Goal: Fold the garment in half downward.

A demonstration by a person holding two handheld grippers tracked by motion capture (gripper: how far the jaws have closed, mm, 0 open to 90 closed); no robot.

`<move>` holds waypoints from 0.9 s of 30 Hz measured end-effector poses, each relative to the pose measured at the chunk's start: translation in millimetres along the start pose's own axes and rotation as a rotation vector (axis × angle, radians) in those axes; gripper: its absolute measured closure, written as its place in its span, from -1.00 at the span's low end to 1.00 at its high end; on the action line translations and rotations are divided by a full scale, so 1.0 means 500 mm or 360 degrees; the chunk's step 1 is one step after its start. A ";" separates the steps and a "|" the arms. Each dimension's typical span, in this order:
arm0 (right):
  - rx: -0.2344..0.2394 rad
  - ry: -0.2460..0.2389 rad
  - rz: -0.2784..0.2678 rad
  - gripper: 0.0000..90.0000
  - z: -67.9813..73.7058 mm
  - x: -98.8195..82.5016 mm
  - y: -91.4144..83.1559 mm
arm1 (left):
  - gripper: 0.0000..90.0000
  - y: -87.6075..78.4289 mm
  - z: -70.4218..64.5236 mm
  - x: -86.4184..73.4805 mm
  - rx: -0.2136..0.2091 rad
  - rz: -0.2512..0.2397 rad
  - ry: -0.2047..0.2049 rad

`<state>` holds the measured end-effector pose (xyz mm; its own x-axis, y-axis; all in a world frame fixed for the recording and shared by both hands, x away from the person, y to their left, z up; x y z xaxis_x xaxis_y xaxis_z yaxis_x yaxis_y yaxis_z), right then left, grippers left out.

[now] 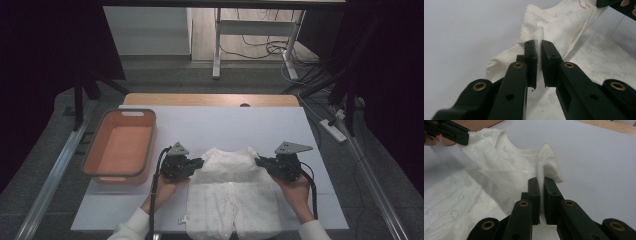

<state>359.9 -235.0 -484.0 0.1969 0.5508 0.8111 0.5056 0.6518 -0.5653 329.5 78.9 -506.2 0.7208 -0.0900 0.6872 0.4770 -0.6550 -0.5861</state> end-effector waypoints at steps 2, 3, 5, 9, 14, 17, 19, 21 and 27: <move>0.0005 -0.0003 0.0007 0.89 0.003 -0.003 -0.001 | 0.83 0.002 -0.001 -0.003 0.0003 0.0004 0.0000; 0.0006 -0.0001 0.0009 0.88 0.004 -0.005 0.000 | 0.83 0.003 -0.001 -0.004 0.0004 0.0010 0.0001; 0.0009 0.0005 0.0020 0.88 0.005 -0.009 0.000 | 0.83 0.004 -0.001 -0.007 0.0005 0.0016 0.0005; 0.0017 0.0010 0.0028 0.88 0.009 -0.015 0.000 | 0.83 0.005 -0.004 -0.009 0.0004 0.0022 0.0010; 0.0024 0.0015 0.0034 0.88 0.013 -0.020 -0.002 | 0.83 0.007 -0.006 -0.013 0.0002 0.0031 0.0015; 0.0028 0.0011 0.0039 0.88 0.017 -0.022 -0.003 | 0.83 0.004 -0.007 -0.015 0.0003 0.0032 0.0019; 0.0031 0.0006 0.0039 0.88 0.019 -0.022 -0.004 | 0.82 0.002 -0.007 -0.017 0.0008 0.0030 0.0020; 0.0039 0.0005 0.0041 0.88 0.022 -0.023 -0.005 | 0.82 0.000 -0.007 -0.020 0.0010 0.0030 0.0017; 0.0044 -0.0002 0.0036 0.88 0.030 -0.022 -0.013 | 0.82 -0.006 -0.013 -0.029 0.0007 0.0038 0.0029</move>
<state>341.7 -237.6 -491.5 0.2068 0.5661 0.7980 0.4776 0.6534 -0.5873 314.4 77.1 -511.5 0.7229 -0.1190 0.6807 0.4620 -0.6492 -0.6042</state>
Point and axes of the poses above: each handheld gripper's, and its own axes: y roughly forward along the jaws, x roughly out of its top, z roughly to its left, the point moved 3 cm from there along y, roughly forward along the jaws, and after that the axes turned 15 degrees about -y, right-handed, at the moved point
